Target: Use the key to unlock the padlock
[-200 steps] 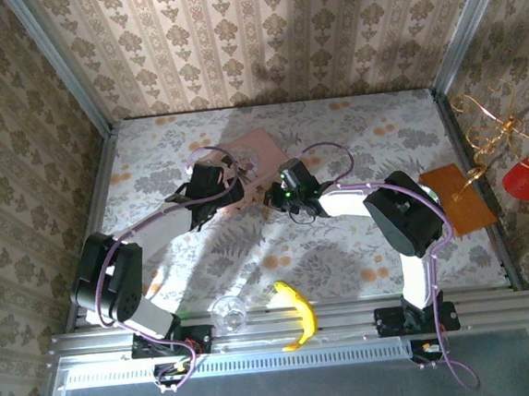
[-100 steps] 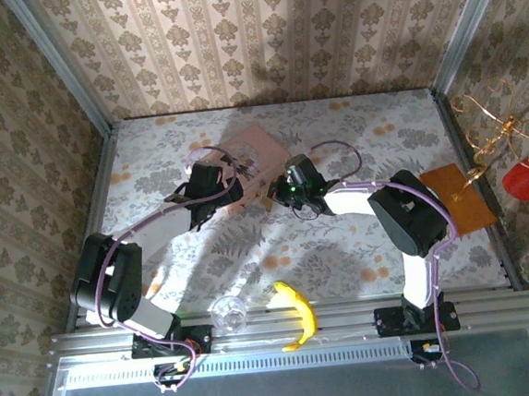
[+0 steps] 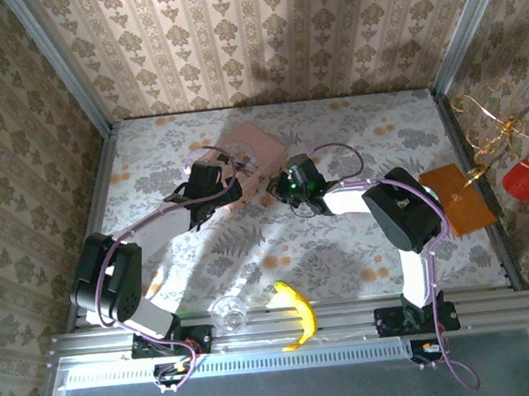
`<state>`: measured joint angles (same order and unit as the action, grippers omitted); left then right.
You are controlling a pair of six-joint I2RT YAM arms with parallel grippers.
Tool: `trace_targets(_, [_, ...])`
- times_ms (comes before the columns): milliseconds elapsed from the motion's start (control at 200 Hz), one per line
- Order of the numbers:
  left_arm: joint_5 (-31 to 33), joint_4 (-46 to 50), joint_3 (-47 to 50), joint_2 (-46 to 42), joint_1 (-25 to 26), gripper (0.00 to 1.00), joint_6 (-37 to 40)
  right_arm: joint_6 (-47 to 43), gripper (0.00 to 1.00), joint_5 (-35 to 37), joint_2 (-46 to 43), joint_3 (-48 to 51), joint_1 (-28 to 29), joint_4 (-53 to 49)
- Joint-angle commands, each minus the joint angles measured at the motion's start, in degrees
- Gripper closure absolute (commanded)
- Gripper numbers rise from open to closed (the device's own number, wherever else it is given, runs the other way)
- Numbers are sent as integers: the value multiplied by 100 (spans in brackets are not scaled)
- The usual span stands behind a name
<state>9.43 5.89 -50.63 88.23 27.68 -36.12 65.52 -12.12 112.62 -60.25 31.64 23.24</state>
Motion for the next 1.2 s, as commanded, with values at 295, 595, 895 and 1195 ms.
trace_targets(295, [1730,1441,-743,272,319,0,958,355,100,463,230,4,-123,760])
trace_targets(595, [1931,1571,-1660,951,458,5,1330,365,100,513,226,77,-114,745])
trace_targets(895, [1706,1842,-1639,1323,398,19,1318,455,100,573,358,48,-228,890])
trace_targets(1195, [1386,1715,-1190,1298,229,42,1206,591,100,745,508,-145,-289,1056])
